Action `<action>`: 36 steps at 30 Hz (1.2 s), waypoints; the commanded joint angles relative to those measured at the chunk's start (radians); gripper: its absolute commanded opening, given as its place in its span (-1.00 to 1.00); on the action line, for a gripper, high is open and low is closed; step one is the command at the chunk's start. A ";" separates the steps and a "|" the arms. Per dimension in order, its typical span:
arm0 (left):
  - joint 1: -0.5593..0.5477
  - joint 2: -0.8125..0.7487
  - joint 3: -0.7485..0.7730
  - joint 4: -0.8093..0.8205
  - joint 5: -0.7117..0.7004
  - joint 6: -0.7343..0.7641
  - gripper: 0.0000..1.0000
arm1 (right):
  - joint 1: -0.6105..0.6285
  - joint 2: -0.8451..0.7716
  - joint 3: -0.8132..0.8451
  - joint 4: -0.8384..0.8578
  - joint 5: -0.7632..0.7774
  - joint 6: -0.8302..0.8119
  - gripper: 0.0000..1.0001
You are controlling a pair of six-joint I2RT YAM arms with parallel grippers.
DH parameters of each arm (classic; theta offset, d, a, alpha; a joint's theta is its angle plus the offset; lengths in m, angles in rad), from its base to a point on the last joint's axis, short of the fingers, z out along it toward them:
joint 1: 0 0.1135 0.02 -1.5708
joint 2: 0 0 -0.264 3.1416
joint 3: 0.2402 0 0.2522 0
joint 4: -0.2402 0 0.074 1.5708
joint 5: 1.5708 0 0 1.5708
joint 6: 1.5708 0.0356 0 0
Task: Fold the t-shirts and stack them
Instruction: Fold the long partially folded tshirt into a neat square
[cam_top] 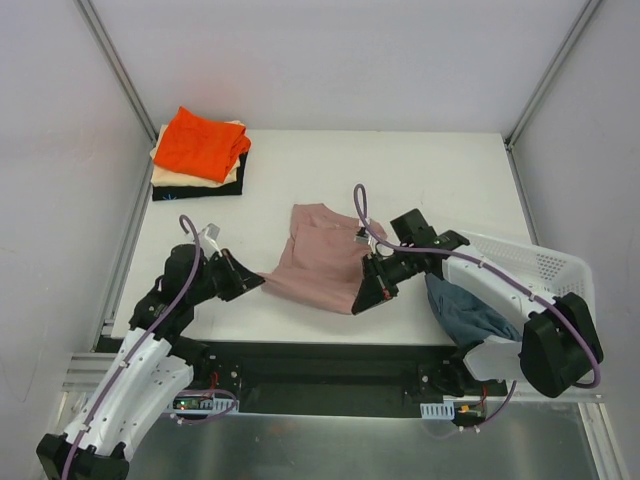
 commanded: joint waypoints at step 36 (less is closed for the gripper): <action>0.012 0.898 0.609 0.313 -0.257 0.127 -1.00 | -0.360 0.352 0.378 -0.041 0.265 -0.119 -0.99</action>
